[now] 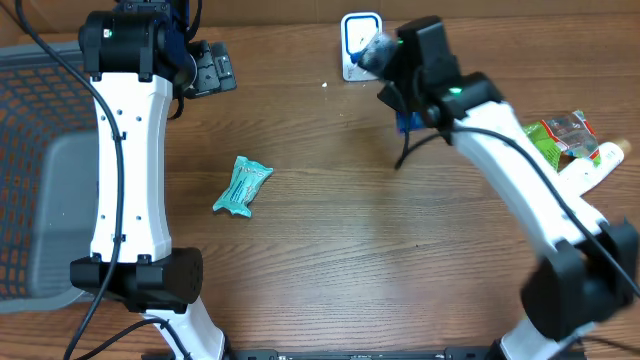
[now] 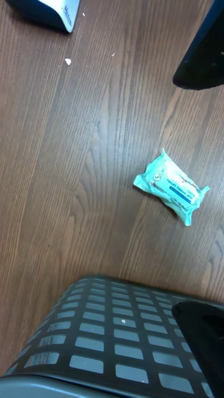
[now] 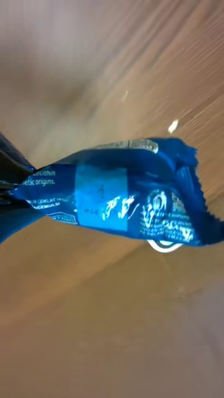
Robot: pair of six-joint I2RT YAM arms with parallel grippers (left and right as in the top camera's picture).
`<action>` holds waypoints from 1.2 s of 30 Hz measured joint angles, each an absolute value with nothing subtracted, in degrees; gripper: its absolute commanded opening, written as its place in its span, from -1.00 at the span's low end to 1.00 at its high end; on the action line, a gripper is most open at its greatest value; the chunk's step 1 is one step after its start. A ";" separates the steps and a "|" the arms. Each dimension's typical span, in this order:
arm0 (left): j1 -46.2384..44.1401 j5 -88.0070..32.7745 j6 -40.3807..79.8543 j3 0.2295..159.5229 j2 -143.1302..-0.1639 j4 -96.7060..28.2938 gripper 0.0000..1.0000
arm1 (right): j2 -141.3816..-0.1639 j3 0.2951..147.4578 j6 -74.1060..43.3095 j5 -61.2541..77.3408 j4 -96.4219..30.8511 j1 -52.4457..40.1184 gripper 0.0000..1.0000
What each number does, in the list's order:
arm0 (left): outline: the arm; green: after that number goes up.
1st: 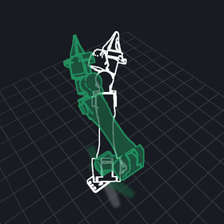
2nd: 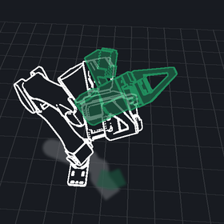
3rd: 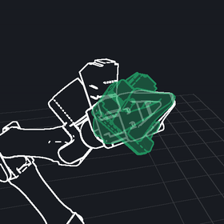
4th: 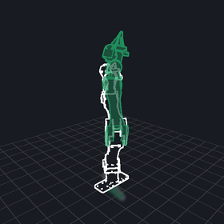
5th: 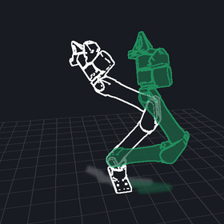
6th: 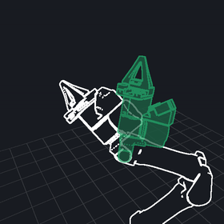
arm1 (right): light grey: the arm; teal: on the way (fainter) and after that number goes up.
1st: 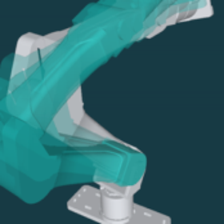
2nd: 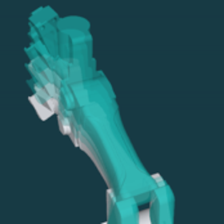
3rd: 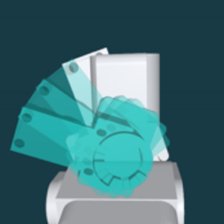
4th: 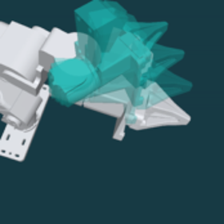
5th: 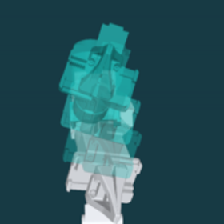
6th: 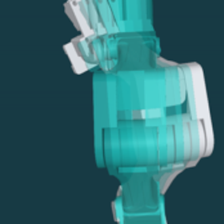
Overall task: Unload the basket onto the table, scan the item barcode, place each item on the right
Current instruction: 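Carry the Oreo pack to the right side and release it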
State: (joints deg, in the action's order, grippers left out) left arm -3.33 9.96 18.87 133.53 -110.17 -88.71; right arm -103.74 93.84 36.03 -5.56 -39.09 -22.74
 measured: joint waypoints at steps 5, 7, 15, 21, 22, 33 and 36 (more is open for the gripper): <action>-3.33 9.96 18.87 133.53 -110.17 -88.71 0.99 | -98.96 94.15 12.53 -1.91 -53.10 -21.96 -0.93; -3.33 9.96 18.87 133.53 -110.17 -88.71 1.00 | -98.98 94.11 2.59 -1.08 -58.89 -20.05 -0.93; -3.33 9.96 18.87 133.53 -110.17 -88.73 1.00 | -99.11 89.84 -13.85 -0.75 -58.54 -7.27 -0.92; -3.33 9.93 18.87 133.53 -110.17 -88.73 0.99 | -99.57 79.59 -18.92 -1.56 -43.57 0.51 -0.92; -3.33 9.96 18.85 133.53 -110.17 -88.71 1.00 | -99.92 78.00 -19.35 -1.58 -41.28 1.32 -0.86; -3.33 9.93 18.87 133.53 -110.17 -88.73 0.99 | -104.51 71.64 -19.33 -1.50 -30.92 2.48 0.74; -3.33 9.96 18.87 133.53 -110.17 -88.73 0.99 | -104.51 72.14 -18.02 3.70 -31.73 2.26 0.96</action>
State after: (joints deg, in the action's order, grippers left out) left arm -3.33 9.96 18.87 133.53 -110.17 -88.73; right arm -104.51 72.14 -18.02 3.70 -31.73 2.26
